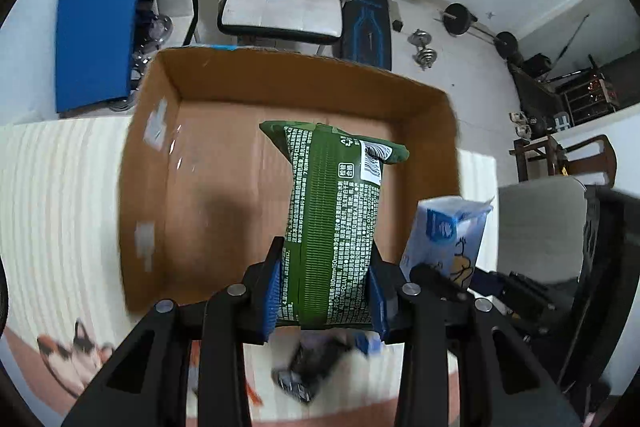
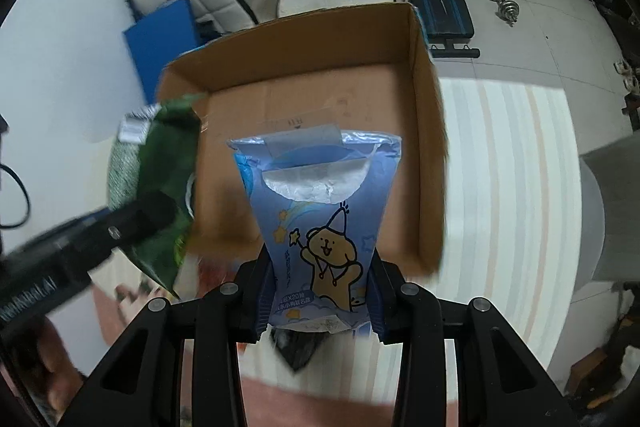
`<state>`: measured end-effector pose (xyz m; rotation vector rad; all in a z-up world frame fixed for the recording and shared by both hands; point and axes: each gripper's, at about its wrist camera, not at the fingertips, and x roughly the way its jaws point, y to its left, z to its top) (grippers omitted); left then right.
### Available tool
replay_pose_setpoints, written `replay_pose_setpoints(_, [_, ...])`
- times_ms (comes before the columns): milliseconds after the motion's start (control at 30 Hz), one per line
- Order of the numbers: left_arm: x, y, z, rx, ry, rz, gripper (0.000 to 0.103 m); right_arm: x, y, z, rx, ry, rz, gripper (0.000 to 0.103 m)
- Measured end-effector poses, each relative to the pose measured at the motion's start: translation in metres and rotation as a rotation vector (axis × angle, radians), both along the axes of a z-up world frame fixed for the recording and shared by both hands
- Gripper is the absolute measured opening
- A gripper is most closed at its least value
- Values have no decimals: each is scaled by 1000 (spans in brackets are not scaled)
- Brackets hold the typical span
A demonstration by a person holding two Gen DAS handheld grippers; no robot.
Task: Organize soft objects
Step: 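Carry both packs into the box and open both tools, then grasp the red snack bag with left tool while right tool grasps yellow milk box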
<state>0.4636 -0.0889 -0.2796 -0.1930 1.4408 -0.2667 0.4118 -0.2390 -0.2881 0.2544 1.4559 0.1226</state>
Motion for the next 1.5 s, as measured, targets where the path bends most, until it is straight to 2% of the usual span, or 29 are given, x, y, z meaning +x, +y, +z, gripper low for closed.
replay_pose_setpoints(133, [43,0,-44,-51,92,-5,33,47,3,-32,-45,17,5,41])
replay_pose_setpoints(200, [56,-3,-59,-61,115,-15,33,54,2,-39,-57,21,9,41])
replay_pose_setpoints(367, [73,-13,-83,-68,158,-51,33,75,7,-58,-101,33,25,41])
replay_pose_setpoints(500, [78,-25,-95,-45,169,-90,34,90,9,-71,-134,51,32,42])
replay_pose_setpoints(633, [76,-27,-99,-10,183,-90,36,100,9,-80,-164,52,33,52])
replay_pose_setpoints(667, [76,-28,-98,-10,186,-102,36,100,9,-80,-170,50,29,60])
replay_pose_setpoints(700, [75,-29,-96,6,180,-111,39,98,8,-78,-174,48,24,67])
replay_pose_setpoints(767, [73,-29,-86,37,144,-123,46,97,7,-75,-170,46,19,69])
replay_pose_setpoints(833, [70,-28,-76,61,115,-135,65,93,7,-70,-177,39,10,71])
replay_pose_setpoints(867, [68,-27,-71,74,102,-138,72,91,7,-67,-180,37,8,76])
replay_pose_setpoints(900, [67,-24,-67,84,91,-138,83,89,6,-62,-181,35,6,80])
replay_pose_setpoints(933, [69,-21,-64,79,78,-148,89,85,6,-55,-186,29,3,82])
replay_pose_setpoints(1000, [64,-17,-53,95,42,-145,95,80,7,-46,-197,16,4,93])
replay_pose_setpoints(1100, [50,-8,-36,122,-9,-144,96,67,10,-32,-202,3,7,103])
replay_pose_setpoints(1300, [9,8,-4,116,-71,-120,96,27,17,-10,-188,-21,13,103])
replay_pose_setpoints(1400, [-20,21,19,124,-116,-100,96,0,21,7,-172,-62,20,103])
replay_pose_setpoints(1500, [-51,39,37,127,-119,-58,96,-34,19,26,-148,-92,19,103])
